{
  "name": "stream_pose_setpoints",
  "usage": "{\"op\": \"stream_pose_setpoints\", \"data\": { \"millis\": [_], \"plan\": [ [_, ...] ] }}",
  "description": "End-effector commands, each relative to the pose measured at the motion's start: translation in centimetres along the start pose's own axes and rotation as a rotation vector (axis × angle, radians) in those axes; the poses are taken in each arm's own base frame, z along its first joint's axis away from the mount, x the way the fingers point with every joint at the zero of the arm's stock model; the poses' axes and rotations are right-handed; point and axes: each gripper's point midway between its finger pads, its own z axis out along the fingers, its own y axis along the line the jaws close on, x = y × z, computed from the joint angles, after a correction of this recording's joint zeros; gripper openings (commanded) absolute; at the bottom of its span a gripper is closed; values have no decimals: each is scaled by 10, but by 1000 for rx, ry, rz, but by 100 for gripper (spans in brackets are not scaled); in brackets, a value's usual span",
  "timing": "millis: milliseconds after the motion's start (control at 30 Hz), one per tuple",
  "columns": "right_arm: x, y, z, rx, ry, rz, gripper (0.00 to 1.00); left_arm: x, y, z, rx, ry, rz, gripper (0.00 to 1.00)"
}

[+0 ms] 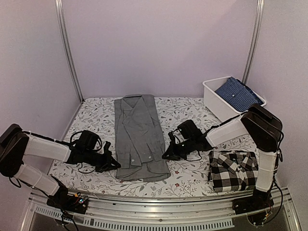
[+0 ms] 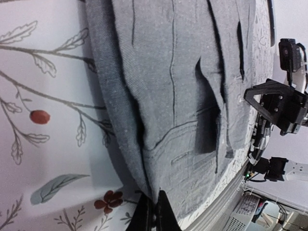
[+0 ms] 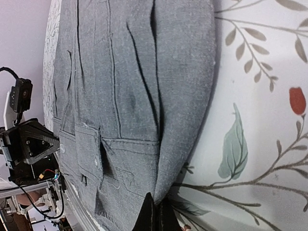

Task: Fold and stack the long sleeve shirts
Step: Move the rectangle-folded shirt to the center of the board, then pick up the rectangle-folded shirt from the center of the board, then move the rectangle-folded shirt to the center of the board.

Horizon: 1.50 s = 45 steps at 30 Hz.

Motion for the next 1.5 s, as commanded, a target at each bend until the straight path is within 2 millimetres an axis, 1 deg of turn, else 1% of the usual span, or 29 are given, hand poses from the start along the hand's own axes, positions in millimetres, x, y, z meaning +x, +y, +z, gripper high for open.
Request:
{"op": "stream_pose_setpoints", "data": {
  "millis": [0, 167, 267, 333, 400, 467, 567, 600, 633, 667, 733, 767, 800, 833, 867, 900, 933, 967, 1000, 1033, 1100, 1133, 1233, 1300, 1333, 1433, 1467],
  "plan": [
    [26, -1, -12, 23, 41, 2, 0, 21, -10, -7, 4, 56, 29, 0],
    [55, 9, -23, 31, 78, -20, 0, 45, -14, -20, -23, 85, 47, 0],
    [65, 18, -35, 24, 72, -18, 0, 55, -23, -30, 1, 79, 46, 0],
    [63, 30, -45, 11, 50, -16, 0, 56, -31, -38, 31, 65, 40, 0],
    [53, 44, -55, -7, 12, -24, 0, 53, -39, -44, 46, 46, 48, 0],
    [41, 57, -62, -10, -21, -32, 0, 45, -45, -48, 46, 17, 64, 0],
    [17, 73, -66, -32, -58, -51, 0, 25, -53, -48, 46, -10, 92, 0],
    [5, 76, -66, -42, -74, -51, 0, 16, -56, -48, 55, -18, 102, 0],
    [-5, 75, -64, -42, -85, -48, 0, 1, -65, -51, 73, -42, 119, 0],
    [-18, 77, -65, -48, -107, -49, 0, -12, -69, -52, 80, -59, 130, 0],
    [-44, 80, -64, -61, -145, -54, 0, -42, -71, -53, 85, -101, 142, 0],
    [-56, 75, -58, -60, -151, -47, 0, -56, -73, -51, 94, -114, 146, 0],
    [-69, 77, -57, -71, -163, -47, 0, -70, -72, -49, 95, -125, 148, 0],
    [-80, 74, -51, -77, -163, -40, 0, -82, -67, -43, 83, -132, 147, 0],
    [-89, 65, -40, -72, -159, -26, 0, -95, -63, -36, 77, -140, 146, 0],
    [-98, 62, -36, -75, -167, -20, 0, -106, -54, -28, 70, -128, 124, 0],
    [-106, 54, -29, -71, -166, -6, 0, -115, -49, -19, 77, -116, 110, 0],
    [-115, 53, -25, -76, -172, -4, 0, -125, -45, -12, 89, -119, 107, 0],
    [-117, 37, -13, -55, -161, 17, 0, -134, -41, -3, 92, -126, 98, 0],
    [-120, 30, -8, -49, -156, 25, 0, -141, -38, 5, 95, -124, 96, 0],
    [-118, 10, 9, -26, -128, 52, 0, -146, -31, 19, 95, -107, 74, 0],
    [-116, 5, 13, -15, -122, 54, 0, -145, -30, 22, 100, -106, 61, 0],
    [-100, -15, 23, 16, -81, 65, 0, -137, -22, 26, 96, -104, 29, 0],
    [-86, -25, 23, 30, -61, 74, 0, -125, -17, 25, 88, -95, 21, 0],
    [-81, -22, 20, 26, -65, 68, 0, -119, -17, 23, 89, -92, 20, 0],
    [-56, -26, 13, 50, -50, 67, 0, -96, -18, 18, 88, -79, 18, 0],
    [-49, -21, 7, 43, -51, 63, 0, -87, -15, 18, 80, -71, 8, 0]
  ]
}}
